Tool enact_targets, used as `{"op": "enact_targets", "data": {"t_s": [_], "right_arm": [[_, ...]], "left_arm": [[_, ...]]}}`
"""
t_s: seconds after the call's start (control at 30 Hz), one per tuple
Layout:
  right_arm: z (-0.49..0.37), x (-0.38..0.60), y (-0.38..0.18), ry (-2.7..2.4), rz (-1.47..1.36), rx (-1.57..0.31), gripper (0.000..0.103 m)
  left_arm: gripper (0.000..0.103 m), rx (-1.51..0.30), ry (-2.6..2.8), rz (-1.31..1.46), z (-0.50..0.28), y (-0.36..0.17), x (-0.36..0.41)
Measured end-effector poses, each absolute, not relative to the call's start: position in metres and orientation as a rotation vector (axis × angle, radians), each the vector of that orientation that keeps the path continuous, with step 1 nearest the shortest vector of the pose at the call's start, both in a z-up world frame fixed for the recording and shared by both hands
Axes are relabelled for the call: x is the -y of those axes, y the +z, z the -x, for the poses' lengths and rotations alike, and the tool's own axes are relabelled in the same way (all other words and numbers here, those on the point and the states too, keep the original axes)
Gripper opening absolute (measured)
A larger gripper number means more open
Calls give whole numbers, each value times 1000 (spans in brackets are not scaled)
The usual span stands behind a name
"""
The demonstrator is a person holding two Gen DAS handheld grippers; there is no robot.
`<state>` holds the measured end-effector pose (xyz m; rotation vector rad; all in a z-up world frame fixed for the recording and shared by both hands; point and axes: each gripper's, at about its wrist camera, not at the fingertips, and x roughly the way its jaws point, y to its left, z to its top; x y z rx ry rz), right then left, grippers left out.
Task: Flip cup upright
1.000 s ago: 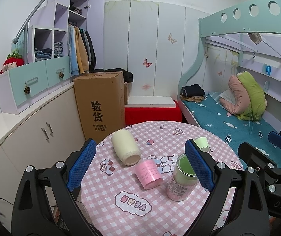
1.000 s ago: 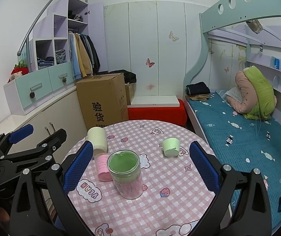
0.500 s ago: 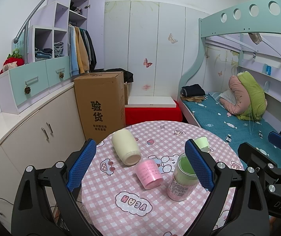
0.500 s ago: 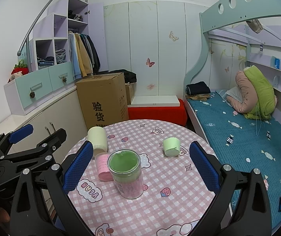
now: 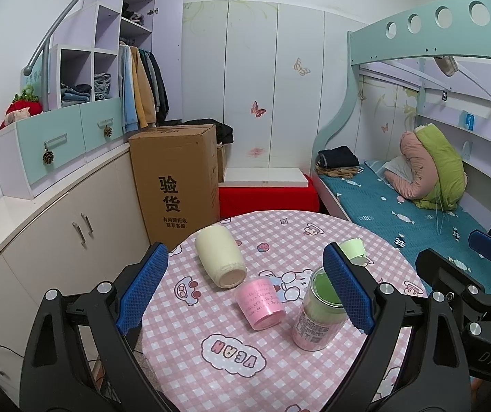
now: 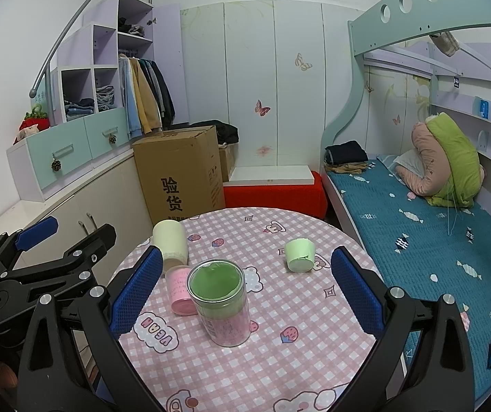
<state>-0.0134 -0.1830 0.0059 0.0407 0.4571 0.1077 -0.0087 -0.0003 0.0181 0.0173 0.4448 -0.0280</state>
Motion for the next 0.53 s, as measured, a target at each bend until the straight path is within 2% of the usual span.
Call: {"op": "enact_targets", "data": {"t_s": [0.53], "right_arm": [[14, 180, 3, 110, -42, -461, 95]], "left_arm": [[92, -456, -33, -7, 8, 13, 4]]}}
